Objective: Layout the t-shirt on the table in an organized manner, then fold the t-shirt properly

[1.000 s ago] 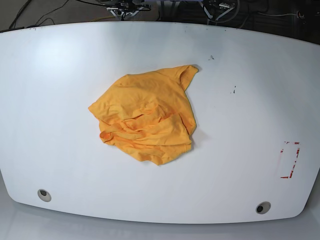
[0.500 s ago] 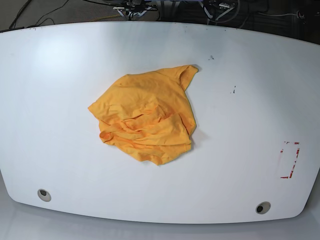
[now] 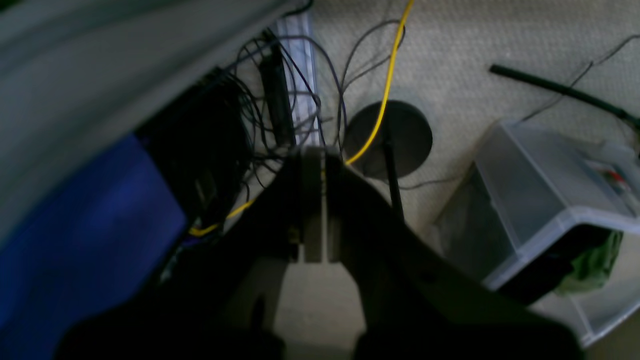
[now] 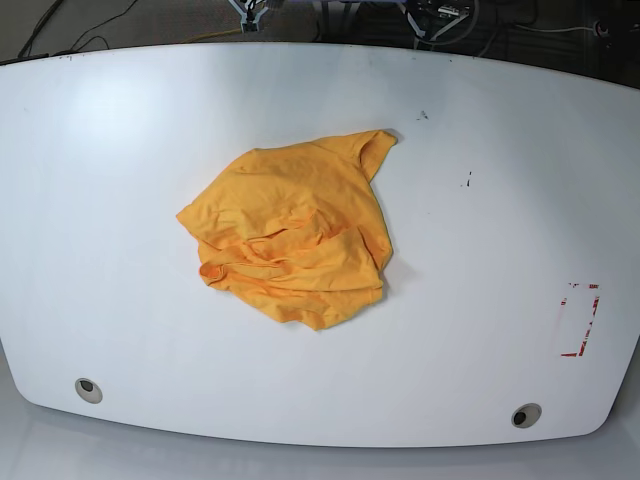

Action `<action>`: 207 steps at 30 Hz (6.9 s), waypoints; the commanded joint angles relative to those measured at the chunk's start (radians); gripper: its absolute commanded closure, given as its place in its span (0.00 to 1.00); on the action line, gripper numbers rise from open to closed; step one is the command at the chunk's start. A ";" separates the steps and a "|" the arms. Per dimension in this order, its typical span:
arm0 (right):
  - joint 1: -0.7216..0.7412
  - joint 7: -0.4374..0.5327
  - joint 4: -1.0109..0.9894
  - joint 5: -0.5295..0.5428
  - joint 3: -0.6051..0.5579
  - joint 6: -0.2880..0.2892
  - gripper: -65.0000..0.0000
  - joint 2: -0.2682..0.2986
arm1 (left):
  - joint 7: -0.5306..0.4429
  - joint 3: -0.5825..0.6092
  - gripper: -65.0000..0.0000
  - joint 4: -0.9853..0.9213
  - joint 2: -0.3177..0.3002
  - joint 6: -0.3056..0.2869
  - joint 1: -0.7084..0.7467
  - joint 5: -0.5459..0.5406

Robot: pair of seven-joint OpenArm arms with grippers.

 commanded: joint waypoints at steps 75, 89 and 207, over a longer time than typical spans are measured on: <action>-0.100 0.011 0.082 -0.001 0.001 0.006 1.00 0.017 | -0.152 -0.006 0.97 0.019 -0.037 0.001 0.117 -0.004; -0.189 0.061 0.181 -0.001 0.001 0.006 0.99 0.018 | -0.227 -0.006 0.97 0.141 -0.002 -0.002 0.203 -0.005; -1.178 0.056 1.868 0.146 -0.091 0.011 0.45 -0.048 | -0.286 -0.132 0.37 1.630 -0.043 -0.102 1.099 -0.427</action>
